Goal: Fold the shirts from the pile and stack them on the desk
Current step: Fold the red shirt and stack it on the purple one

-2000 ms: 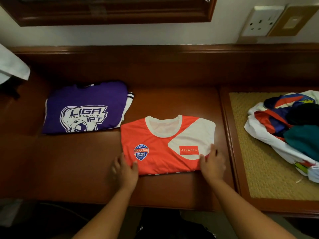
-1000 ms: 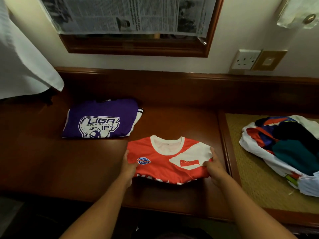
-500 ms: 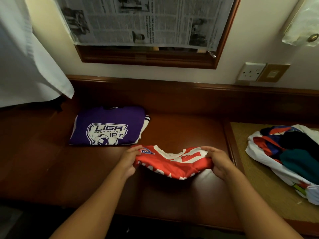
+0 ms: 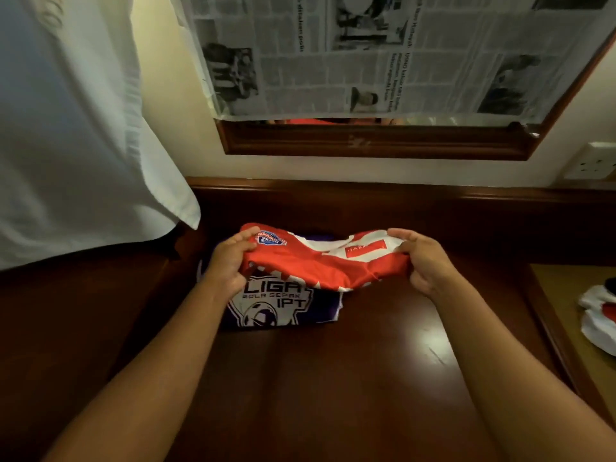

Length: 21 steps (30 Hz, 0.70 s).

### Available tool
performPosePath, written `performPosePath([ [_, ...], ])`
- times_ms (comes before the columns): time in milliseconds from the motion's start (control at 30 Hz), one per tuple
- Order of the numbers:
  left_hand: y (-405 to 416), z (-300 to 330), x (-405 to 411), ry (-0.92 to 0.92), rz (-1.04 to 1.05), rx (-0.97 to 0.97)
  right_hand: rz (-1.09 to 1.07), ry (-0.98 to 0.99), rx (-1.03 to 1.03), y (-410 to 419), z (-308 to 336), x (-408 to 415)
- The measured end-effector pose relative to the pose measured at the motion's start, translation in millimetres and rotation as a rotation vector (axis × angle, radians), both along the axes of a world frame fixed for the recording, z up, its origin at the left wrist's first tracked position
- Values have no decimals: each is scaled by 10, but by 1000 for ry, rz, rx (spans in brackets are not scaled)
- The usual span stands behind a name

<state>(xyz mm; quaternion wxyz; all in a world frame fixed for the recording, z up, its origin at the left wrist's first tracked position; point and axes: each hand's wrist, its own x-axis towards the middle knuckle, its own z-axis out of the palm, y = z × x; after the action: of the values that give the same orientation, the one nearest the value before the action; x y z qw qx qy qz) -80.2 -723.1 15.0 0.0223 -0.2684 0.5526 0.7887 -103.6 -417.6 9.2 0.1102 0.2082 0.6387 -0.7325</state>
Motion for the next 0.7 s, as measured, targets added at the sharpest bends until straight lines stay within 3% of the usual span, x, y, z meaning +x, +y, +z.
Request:
performPosePath([
  [200,-903,-627,-324,-24,54,-203,40,70,193,-836,-586,-425],
  [333,-1220,-1467,-193,-176,-70,-520,164,-39,379,-1113,-1393,-320],
  [433,-1307,-1830,-40,-242,-50,-573,162,-125,423,-1162,-1779,-179],
  [700,-1383,-1961,-57,-238,-25,-841,79,-180,459,-1145,-1803,-46],
])
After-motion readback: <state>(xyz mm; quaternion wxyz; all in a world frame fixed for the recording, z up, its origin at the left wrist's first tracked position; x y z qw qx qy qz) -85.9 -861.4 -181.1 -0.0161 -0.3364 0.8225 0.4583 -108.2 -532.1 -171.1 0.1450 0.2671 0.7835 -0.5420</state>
